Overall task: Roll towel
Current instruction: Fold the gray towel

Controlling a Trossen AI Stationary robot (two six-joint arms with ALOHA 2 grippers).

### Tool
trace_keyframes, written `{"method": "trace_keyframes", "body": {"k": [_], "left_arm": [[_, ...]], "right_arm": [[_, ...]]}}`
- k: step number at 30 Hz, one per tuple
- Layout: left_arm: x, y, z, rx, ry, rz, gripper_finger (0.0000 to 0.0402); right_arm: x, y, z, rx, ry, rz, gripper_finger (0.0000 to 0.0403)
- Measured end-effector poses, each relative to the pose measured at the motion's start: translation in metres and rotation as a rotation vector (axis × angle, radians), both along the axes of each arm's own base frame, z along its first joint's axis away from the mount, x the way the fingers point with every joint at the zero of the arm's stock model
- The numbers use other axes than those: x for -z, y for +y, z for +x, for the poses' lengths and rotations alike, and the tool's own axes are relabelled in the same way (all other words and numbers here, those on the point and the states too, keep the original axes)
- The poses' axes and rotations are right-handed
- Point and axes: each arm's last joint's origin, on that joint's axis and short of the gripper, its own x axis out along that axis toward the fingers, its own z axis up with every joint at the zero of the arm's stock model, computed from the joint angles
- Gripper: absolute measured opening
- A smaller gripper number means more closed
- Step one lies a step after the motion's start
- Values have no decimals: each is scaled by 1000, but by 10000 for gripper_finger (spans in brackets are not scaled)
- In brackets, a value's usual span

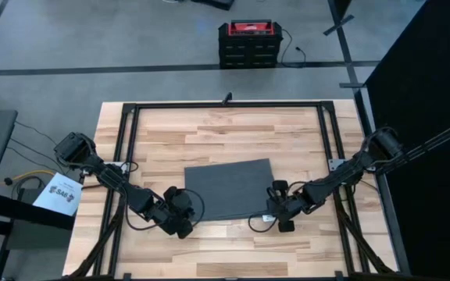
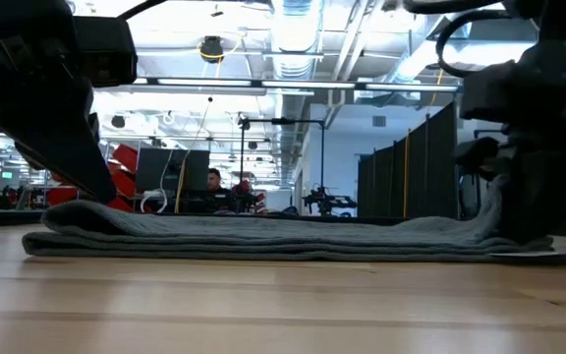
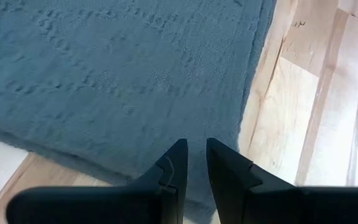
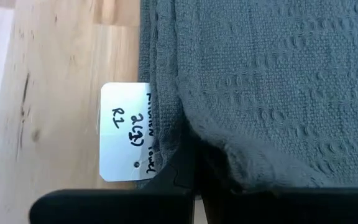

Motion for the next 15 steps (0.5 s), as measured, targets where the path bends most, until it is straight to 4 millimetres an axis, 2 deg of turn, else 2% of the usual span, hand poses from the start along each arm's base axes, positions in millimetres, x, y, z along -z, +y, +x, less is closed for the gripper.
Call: {"method": "trace_keyframes", "body": {"k": [9, 15], "left_arm": [[3, 8, 2, -50, -22, 44, 46], [26, 7, 5, -32, 6, 6, 46]], "right_arm": [[0, 0, 0, -1, -5, 8, 0], [1, 0, 0, -1, -1, 12, 0]]}}
